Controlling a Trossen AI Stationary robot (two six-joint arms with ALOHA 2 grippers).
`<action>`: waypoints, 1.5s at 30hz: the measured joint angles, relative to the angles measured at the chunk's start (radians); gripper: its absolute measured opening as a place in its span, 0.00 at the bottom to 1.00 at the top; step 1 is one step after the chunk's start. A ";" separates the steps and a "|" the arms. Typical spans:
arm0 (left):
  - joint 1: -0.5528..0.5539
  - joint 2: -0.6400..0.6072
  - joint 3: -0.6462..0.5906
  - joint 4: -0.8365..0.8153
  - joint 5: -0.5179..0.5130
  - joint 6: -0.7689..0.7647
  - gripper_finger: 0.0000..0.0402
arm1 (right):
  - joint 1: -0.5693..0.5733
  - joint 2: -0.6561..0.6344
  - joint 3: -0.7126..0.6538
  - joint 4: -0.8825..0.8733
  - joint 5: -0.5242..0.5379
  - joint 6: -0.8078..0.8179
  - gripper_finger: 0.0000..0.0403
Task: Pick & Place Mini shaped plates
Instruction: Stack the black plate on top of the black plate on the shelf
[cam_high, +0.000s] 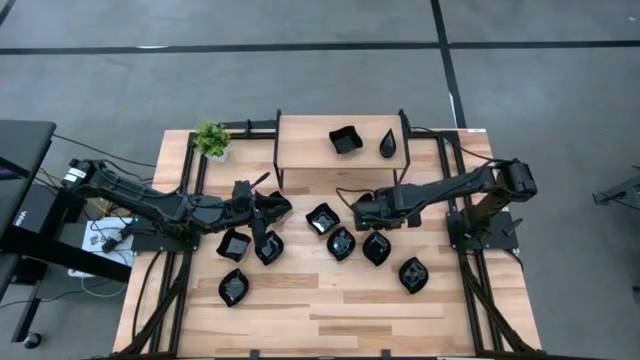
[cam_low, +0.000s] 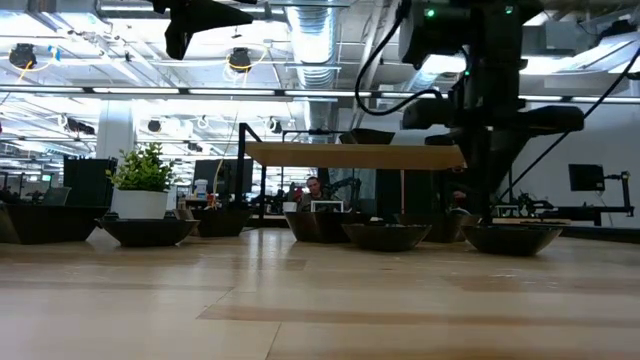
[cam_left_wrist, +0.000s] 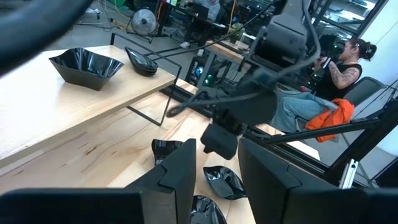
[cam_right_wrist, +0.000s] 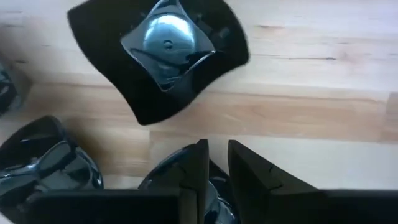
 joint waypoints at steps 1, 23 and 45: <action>0.000 0.000 0.000 0.000 0.000 0.000 0.30 | 0.012 0.000 0.000 -0.004 0.016 0.025 0.14; -0.022 -0.284 -0.125 -0.174 0.109 0.139 0.30 | 0.127 -0.025 0.000 0.147 0.160 0.286 0.14; -0.013 -0.493 -0.235 -0.219 0.350 0.218 0.30 | 0.091 -0.015 0.000 -0.006 0.146 0.649 0.14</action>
